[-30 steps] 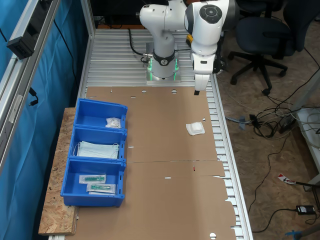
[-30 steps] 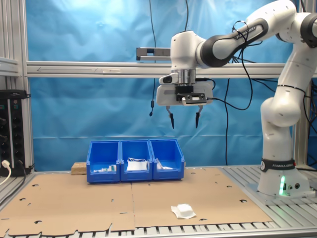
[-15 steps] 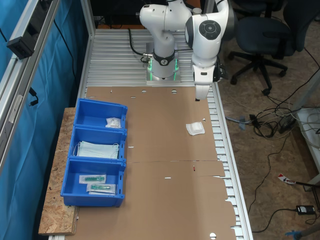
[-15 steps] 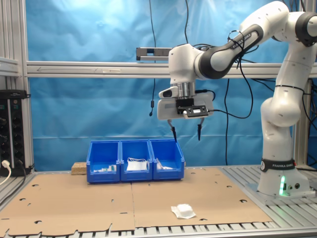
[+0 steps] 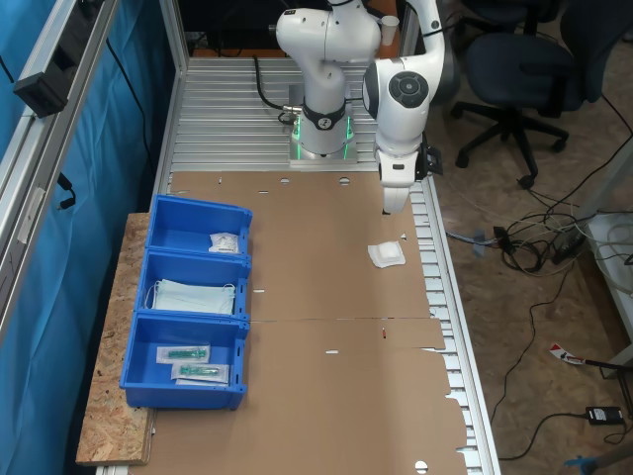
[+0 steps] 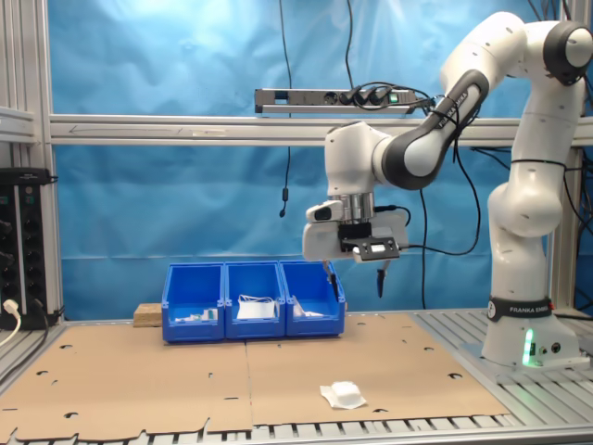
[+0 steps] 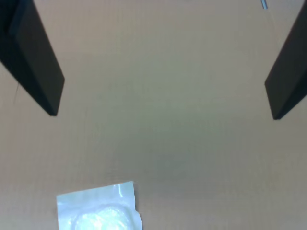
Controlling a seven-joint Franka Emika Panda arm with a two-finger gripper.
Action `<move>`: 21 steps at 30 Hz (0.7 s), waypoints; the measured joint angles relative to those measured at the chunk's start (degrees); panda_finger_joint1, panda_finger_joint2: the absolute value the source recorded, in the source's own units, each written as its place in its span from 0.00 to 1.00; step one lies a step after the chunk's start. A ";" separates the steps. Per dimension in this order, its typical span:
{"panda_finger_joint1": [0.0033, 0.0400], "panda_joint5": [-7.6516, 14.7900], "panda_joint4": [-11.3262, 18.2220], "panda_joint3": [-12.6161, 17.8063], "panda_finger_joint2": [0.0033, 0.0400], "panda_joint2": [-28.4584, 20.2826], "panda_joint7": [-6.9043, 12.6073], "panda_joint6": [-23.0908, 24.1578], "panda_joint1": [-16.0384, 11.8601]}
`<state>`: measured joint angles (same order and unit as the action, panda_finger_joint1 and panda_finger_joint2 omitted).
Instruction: Pick and place sorting task of medical equipment.
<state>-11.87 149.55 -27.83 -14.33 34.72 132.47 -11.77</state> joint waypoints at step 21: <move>1.00 -0.02 0.62 -1.43 1.00 12.86 0.57 14.41 -0.04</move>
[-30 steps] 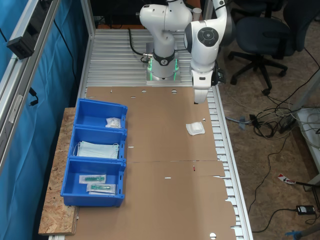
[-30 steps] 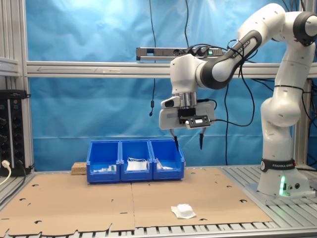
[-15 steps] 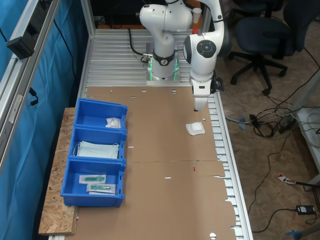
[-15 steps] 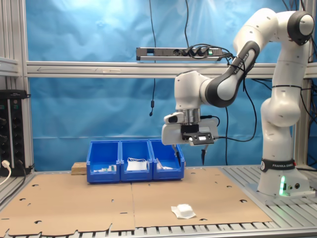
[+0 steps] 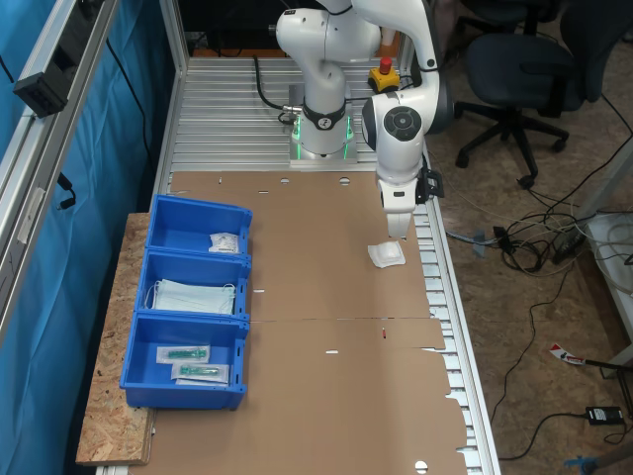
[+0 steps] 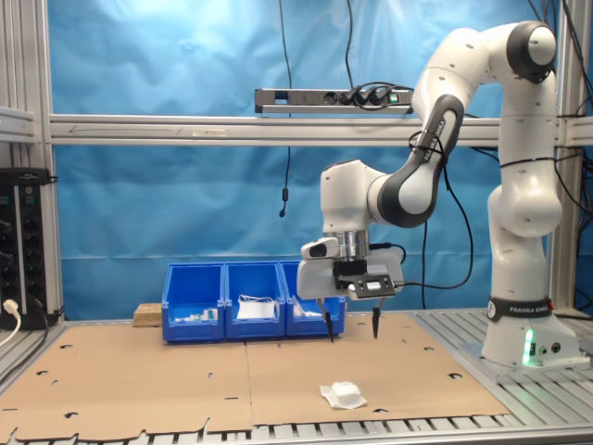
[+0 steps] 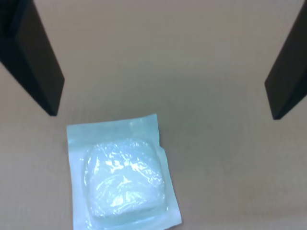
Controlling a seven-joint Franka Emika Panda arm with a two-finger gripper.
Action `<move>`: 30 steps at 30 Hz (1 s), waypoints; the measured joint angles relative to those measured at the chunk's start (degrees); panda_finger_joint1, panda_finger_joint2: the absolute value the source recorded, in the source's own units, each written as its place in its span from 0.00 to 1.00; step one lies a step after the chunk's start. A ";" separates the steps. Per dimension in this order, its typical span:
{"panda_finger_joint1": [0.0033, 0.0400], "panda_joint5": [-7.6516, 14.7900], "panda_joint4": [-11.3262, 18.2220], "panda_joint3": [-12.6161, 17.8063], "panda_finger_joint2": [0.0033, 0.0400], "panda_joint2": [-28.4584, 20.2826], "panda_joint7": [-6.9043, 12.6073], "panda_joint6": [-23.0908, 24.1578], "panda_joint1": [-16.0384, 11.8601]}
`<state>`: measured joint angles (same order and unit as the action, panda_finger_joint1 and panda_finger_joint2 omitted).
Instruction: Pick and place sorting task of medical equipment.
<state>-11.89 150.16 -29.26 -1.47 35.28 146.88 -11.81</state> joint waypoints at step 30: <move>1.00 0.00 0.02 2.84 1.00 10.86 5.89 13.76 -0.21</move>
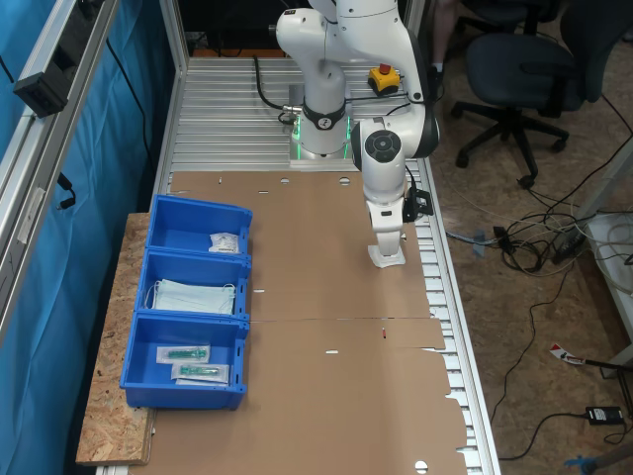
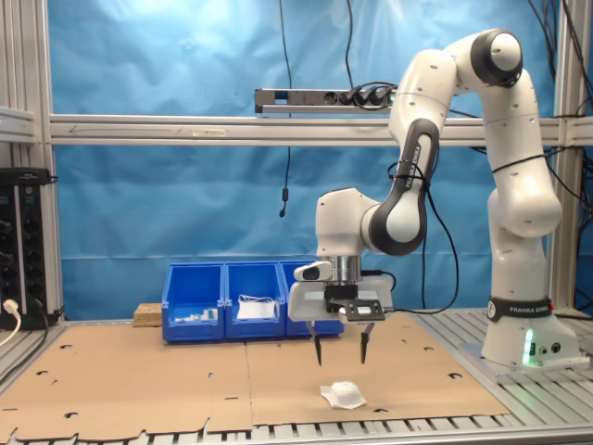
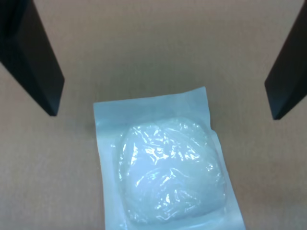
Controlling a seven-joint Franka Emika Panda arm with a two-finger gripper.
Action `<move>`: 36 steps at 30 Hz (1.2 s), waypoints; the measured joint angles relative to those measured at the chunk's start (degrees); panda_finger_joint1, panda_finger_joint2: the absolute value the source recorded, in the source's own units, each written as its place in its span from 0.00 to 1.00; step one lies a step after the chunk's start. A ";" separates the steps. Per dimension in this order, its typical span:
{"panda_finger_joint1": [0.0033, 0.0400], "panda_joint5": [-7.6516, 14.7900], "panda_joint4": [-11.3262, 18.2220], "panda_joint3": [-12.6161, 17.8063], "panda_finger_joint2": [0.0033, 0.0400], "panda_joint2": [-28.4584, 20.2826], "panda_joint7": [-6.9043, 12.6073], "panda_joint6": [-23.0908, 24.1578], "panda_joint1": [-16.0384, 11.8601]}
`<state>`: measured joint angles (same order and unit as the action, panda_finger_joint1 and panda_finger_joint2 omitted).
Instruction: Pick and place sorting task of medical equipment.
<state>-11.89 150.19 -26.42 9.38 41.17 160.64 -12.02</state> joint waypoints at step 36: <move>1.00 0.00 0.00 0.57 1.00 5.12 2.66 4.58 3.63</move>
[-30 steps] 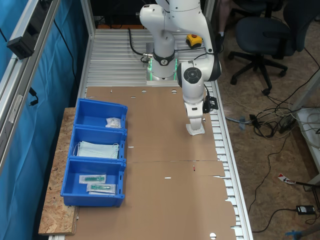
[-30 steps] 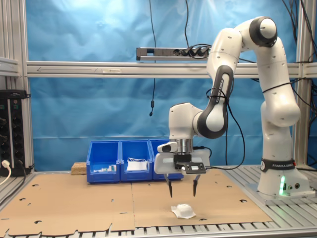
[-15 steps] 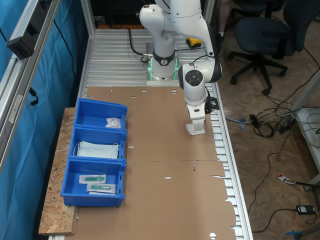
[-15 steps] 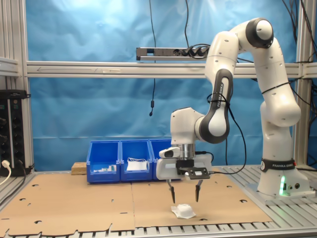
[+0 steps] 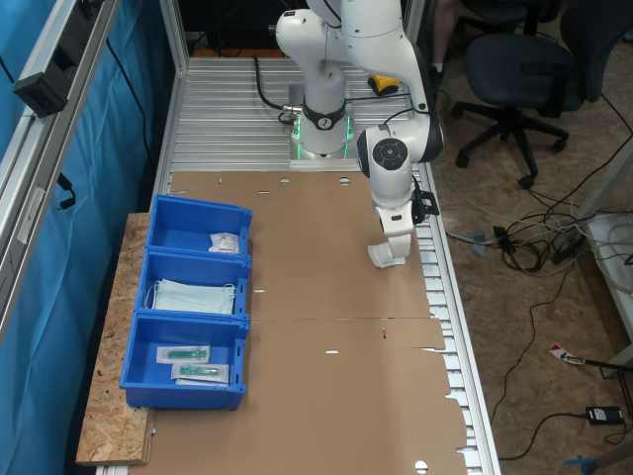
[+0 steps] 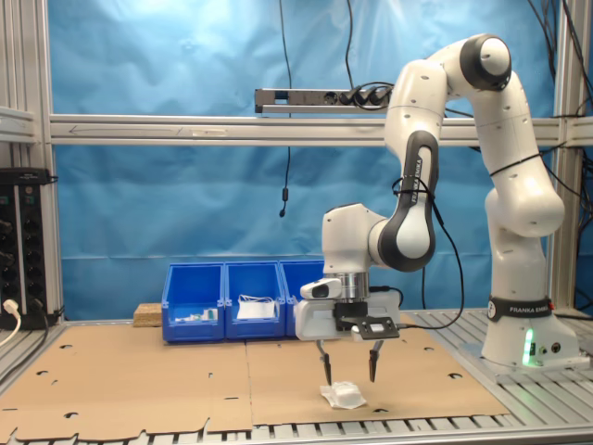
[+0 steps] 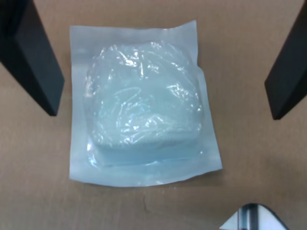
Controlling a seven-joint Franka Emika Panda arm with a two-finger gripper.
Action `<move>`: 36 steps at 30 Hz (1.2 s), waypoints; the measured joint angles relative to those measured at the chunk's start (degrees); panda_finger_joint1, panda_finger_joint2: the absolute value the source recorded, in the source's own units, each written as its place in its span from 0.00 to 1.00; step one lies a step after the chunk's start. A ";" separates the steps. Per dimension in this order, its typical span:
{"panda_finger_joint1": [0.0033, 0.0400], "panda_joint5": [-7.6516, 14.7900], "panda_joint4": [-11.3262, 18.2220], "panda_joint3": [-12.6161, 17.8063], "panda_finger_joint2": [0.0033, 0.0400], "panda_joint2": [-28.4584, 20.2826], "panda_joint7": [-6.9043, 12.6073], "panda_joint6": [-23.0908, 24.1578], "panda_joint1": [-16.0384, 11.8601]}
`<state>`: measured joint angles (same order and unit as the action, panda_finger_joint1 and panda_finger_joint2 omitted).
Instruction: Pick and place sorting task of medical equipment.
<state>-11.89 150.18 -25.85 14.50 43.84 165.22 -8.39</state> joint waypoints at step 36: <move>1.00 0.00 -1.27 0.75 1.00 4.44 0.87 6.10 0.36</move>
<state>-11.89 148.91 -25.10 18.94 44.71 171.32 -8.03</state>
